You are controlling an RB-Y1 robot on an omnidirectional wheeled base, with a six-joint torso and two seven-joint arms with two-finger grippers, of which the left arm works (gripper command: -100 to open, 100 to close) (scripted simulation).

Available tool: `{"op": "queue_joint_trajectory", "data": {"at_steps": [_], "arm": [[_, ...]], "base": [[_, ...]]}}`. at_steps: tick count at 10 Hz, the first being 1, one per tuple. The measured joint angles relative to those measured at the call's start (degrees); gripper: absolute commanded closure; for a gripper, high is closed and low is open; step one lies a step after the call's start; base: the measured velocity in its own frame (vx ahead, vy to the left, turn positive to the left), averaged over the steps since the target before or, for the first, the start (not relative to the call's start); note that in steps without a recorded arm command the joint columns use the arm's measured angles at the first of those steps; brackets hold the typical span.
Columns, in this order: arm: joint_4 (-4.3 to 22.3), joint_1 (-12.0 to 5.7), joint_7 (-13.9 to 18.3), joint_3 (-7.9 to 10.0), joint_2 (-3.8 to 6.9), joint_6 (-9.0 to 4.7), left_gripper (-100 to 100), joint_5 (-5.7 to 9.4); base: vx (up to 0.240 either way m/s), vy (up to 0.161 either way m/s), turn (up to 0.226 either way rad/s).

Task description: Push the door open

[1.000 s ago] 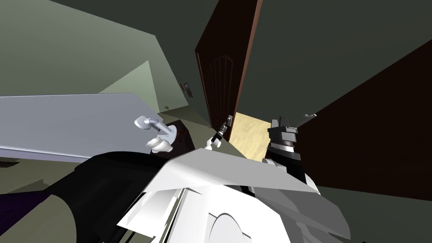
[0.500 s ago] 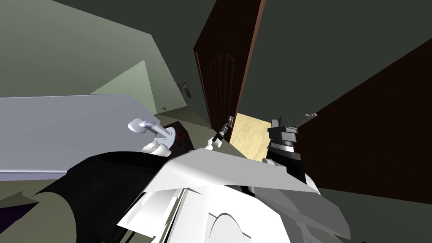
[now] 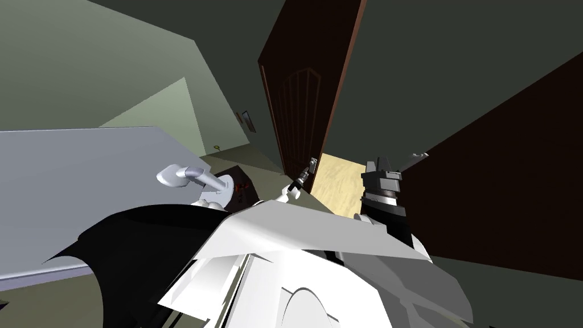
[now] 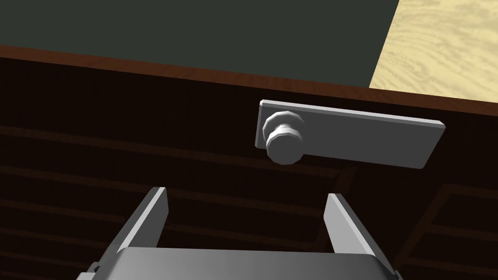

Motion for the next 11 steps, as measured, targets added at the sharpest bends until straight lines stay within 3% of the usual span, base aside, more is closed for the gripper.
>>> {"op": "queue_joint_trajectory", "data": {"at_steps": [7, 11], "arm": [[7.78, -4.37, -1.21, -3.08, -1.05, 0.64, -100, 1.69], [8.31, -4.48, -1.21, -2.66, -0.83, 0.51, -100, 1.58]], "base": [[0.079, 0.105, -0.065], [0.154, -0.068, -0.03]]}}
